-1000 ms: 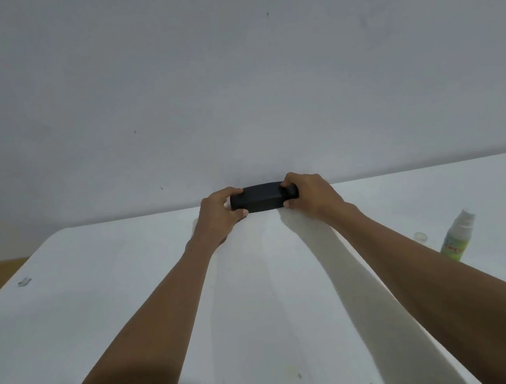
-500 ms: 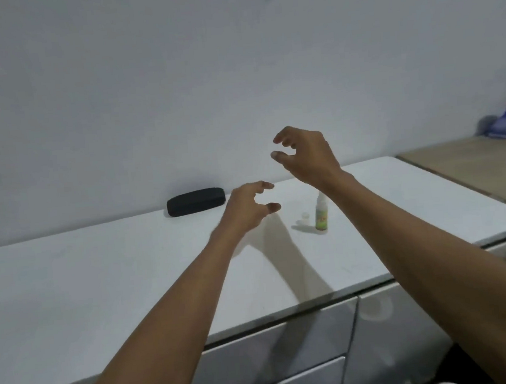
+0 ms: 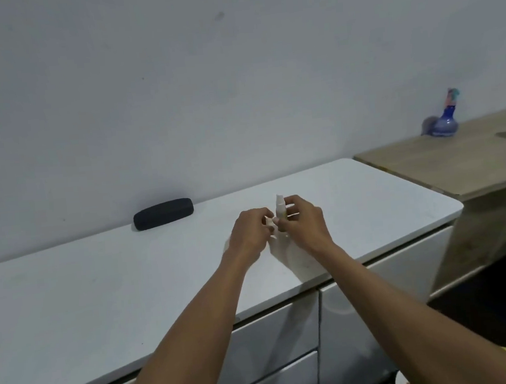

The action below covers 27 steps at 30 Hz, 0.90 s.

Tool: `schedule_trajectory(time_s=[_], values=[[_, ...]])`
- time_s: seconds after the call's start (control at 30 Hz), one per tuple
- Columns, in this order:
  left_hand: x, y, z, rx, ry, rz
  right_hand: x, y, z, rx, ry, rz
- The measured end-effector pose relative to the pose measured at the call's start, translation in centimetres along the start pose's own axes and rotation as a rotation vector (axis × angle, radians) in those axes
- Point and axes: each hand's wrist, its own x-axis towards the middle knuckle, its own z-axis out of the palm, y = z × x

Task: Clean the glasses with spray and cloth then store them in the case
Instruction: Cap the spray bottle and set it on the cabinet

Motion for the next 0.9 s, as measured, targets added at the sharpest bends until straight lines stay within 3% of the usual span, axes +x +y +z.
schedule_trajectory(time_s=[0.17,0.33,0.6,0.9], values=[[0.4,0.3,-0.6,-0.233,0.138,-0.047,0.0,0.8,0.9,0.001,0.034,0.006],[1.3,3.2,-3.2,-0.402,0.310,0.013,0.0,0.8,1.2,-0.002,0.057,0.024],[0.9,4.9,-2.9,-0.365,0.131,0.081,-0.2,0.6,1.3,0.000,0.054,0.037],[0.2,4.7,-2.5,-0.265,0.161,0.148,-0.4,0.6,1.5,0.009,0.059,0.043]])
